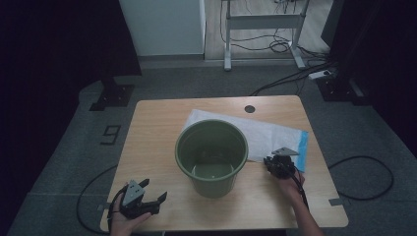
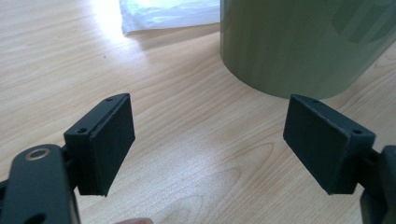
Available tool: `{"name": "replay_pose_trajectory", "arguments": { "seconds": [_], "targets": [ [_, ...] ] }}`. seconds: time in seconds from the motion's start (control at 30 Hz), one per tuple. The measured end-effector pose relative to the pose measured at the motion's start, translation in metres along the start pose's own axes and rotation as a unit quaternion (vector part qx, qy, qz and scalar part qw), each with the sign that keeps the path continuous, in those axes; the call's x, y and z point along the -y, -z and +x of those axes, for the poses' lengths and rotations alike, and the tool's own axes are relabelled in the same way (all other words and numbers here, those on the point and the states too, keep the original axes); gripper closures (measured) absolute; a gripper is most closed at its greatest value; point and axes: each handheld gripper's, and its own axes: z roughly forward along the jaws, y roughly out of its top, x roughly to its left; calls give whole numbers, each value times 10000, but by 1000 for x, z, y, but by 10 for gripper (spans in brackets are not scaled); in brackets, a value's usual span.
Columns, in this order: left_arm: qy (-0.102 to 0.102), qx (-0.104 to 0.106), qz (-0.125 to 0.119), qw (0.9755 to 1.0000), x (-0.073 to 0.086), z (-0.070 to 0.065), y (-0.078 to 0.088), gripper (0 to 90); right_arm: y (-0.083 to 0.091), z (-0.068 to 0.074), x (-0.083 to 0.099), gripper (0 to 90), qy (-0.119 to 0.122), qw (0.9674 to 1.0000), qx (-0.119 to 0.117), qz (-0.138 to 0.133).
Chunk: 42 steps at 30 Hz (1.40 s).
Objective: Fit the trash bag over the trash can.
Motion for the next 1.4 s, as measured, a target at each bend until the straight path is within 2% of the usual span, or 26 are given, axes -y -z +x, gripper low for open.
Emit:
{"name": "replay_pose_trajectory", "arguments": {
  "seconds": [0.1, 0.17, 0.3, 0.4, 0.53, 0.67, 0.8, 0.97, 1.0, 1.07, 1.1, 1.23, 1.27, 1.4],
  "targets": [
    [32, 11, -4, 10000, 1, 2, 0, 163, 4, -3, 1, 882, 25, 10000, 35, 70],
    [62, 9, -11, 10000, 1, 3, 1, 163, 11, -5, 4, 885, 76, 9999, 72, -1],
    [100, 4, -9, 9999, 3, 5, 2, 163, 32, -8, 12, 884, 98, 9999, 92, -58],
    [162, -3, -10, 9999, 4, 6, 2, 164, 52, -12, 24, 885, -35, 9999, 81, -115],
    [149, 11, 5, 9999, 3, 6, 1, 164, 77, -17, 46, 884, -50, 9999, 70, -115],
    [139, 29, 39, 9999, 3, 5, -1, 164, 94, -21, 64, 884, -35, 10000, 35, -46],
    [121, 37, 104, 9999, 5, 4, -3, 164, 104, -28, 76, 884, -84, 9999, 67, 56],
    [134, 32, 142, 9998, 6, 4, -5, 164, 107, -33, 79, 872, -111, 9997, 98, 214],
    [139, 28, 146, 9998, 7, 4, -5, 164, 107, -33, 79, 850, -108, 9996, 91, 245],
    [154, 21, 140, 9998, 7, 5, -5, 164, 107, -32, 77, 716, -75, 9996, 112, 253],
    [160, 22, 136, 9998, 7, 5, -5, 164, 107, -28, 74, 611, -46, 9997, 181, 185],
    [170, 31, 138, 9998, 7, 6, -5, 164, 103, -10, 56, 391, 67, 9996, 270, 81],
    [166, 33, 144, 9998, 7, 6, -6, 164, 101, -6, 52, 374, 106, 9995, 280, 50],
    [160, 45, 139, 9998, 8, 5, -6, 164, 80, 17, 29, 322, 233, 9997, 5, -122]
  ]
}}
